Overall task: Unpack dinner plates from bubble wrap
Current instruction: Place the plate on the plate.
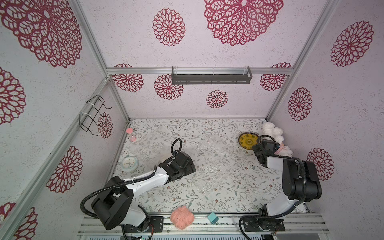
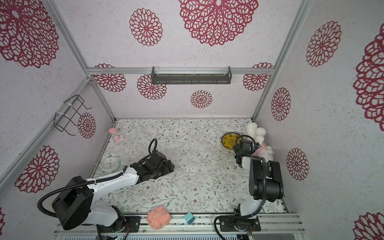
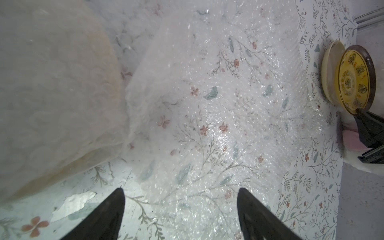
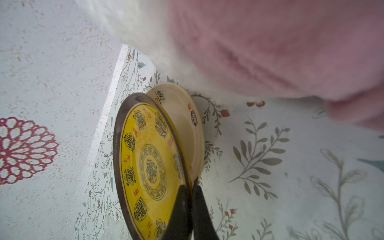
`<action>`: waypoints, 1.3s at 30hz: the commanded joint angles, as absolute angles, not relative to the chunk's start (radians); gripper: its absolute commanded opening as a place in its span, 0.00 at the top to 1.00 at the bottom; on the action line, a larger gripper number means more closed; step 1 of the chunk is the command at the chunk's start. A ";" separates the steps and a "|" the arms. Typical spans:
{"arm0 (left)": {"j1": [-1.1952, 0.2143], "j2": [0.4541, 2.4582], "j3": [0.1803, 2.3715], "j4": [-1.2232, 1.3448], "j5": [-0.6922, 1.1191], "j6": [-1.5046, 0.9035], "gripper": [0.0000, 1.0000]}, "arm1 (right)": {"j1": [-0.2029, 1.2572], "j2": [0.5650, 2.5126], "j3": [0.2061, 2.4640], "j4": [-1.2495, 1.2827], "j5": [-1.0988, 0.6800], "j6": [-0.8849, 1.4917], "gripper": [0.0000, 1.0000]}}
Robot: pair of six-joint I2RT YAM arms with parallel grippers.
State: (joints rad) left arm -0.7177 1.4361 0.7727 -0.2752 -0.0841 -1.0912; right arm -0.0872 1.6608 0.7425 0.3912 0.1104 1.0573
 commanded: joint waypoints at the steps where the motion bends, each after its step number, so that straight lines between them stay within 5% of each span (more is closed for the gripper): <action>1: -0.710 1.422 0.796 -0.287 -0.076 -1.088 0.14 | -0.078 1.658 0.772 0.425 0.155 1.051 0.93; 33: -0.712 1.446 0.733 -0.257 -0.068 -1.104 0.13 | 0.102 1.424 0.682 0.339 0.316 0.724 0.75; 39: -0.720 1.470 0.733 -0.245 -0.074 -1.113 0.02 | 0.149 1.311 0.611 0.298 0.269 0.659 0.61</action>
State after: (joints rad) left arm -0.7174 1.4563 0.7410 -0.2531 -0.0448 -1.0973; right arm 0.1390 1.3781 0.6361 0.3340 0.2741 0.7292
